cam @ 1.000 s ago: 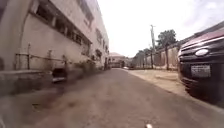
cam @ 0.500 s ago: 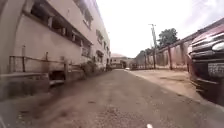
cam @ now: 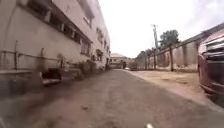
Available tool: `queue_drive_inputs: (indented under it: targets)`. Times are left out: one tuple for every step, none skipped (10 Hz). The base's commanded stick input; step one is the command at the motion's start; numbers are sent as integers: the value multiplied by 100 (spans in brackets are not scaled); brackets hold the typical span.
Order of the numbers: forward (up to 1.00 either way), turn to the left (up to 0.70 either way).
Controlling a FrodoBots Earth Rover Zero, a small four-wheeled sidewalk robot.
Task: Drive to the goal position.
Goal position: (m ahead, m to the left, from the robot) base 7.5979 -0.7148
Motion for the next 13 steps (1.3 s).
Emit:
queue_drive_inputs:
  targets:
    - [70, 0]
    - [70, 0]
    - [70, 0]
    - [70, 0]
    - [70, 0]
    - [70, 0]
    - [70, 0]
    - [70, -2]
    - [70, -15]
    - [70, -27]
    - [70, -35]
    - [70, -35]
    - [70, -12]
